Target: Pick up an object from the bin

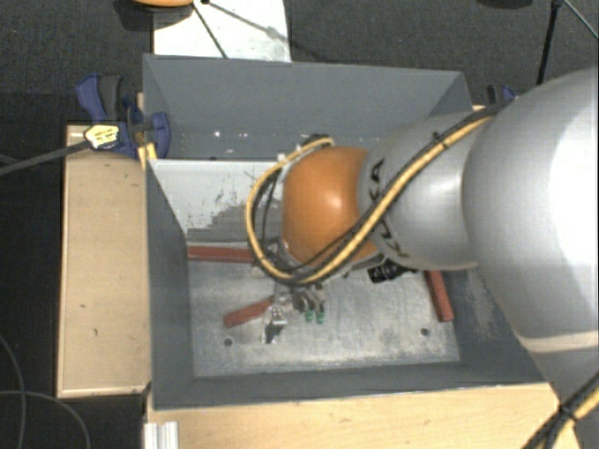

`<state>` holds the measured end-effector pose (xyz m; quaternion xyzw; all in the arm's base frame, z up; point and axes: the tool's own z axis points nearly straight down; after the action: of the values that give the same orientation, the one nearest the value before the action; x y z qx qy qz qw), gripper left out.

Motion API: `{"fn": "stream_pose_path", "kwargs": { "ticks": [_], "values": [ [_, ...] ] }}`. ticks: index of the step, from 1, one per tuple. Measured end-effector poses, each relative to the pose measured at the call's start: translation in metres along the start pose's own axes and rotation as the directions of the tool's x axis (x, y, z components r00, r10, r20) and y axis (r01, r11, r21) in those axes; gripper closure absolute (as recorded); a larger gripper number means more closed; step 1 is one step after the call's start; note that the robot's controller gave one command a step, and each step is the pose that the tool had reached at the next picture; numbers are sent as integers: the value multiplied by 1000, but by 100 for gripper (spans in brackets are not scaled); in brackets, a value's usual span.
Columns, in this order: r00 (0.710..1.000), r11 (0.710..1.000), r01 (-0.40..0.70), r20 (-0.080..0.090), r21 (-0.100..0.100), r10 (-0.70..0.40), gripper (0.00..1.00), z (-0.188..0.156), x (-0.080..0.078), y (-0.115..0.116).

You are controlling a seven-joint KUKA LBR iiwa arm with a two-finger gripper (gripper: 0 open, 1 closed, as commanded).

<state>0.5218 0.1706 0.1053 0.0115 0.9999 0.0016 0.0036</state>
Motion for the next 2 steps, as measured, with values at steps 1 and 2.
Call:
{"fn": "stream_pose_path", "kwargs": {
  "ticks": [1, 2],
  "values": [
    [1000, 1000, 28, -7, 2, -28, 0, 34, -17, -12],
    [1000, 1000, -7, -3, 0, 7, 0, 33, -13, -13]
  ]
}}
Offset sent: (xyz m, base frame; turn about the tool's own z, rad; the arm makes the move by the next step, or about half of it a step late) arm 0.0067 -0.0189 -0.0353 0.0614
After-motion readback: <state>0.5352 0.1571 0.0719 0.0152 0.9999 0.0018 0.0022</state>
